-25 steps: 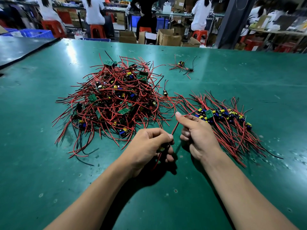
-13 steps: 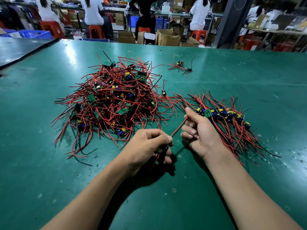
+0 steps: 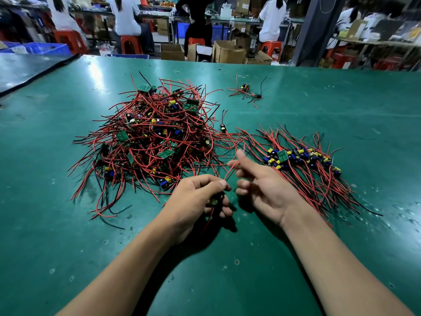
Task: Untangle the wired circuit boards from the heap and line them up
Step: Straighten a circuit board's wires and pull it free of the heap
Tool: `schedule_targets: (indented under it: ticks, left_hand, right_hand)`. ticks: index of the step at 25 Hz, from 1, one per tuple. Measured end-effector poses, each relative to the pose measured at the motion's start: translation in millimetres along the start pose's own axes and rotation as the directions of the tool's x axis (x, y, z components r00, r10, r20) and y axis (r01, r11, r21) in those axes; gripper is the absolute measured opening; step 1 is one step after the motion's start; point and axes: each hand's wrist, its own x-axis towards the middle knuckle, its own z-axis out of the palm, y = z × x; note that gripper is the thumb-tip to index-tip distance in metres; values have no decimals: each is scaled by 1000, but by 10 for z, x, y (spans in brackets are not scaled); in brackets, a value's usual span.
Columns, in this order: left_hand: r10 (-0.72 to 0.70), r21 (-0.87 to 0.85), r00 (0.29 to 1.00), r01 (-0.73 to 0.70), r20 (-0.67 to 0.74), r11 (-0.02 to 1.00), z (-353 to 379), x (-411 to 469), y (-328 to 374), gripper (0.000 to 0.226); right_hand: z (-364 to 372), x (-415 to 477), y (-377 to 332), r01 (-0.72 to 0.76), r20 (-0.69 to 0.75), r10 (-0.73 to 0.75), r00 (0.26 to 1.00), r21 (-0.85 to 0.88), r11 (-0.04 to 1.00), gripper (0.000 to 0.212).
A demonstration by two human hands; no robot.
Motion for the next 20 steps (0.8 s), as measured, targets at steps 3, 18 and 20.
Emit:
schedule_targets:
  ticks: [3, 18, 20]
  left_hand:
    - [1, -47, 1000, -2, -24, 999, 4, 7, 6, 15]
    - [-27, 90, 994, 18, 106, 996, -19, -23, 43, 14]
    - [-37, 86, 991, 26, 131, 996, -12, -44, 44, 15]
  right_hand:
    - [65, -61, 96, -11, 151, 31, 988, -131, 991, 25]
    - [-80, 158, 105, 268, -229, -329, 916, -260, 928, 32]
    - [-118, 189, 84, 332, -280, -396, 875, -250, 910, 34]
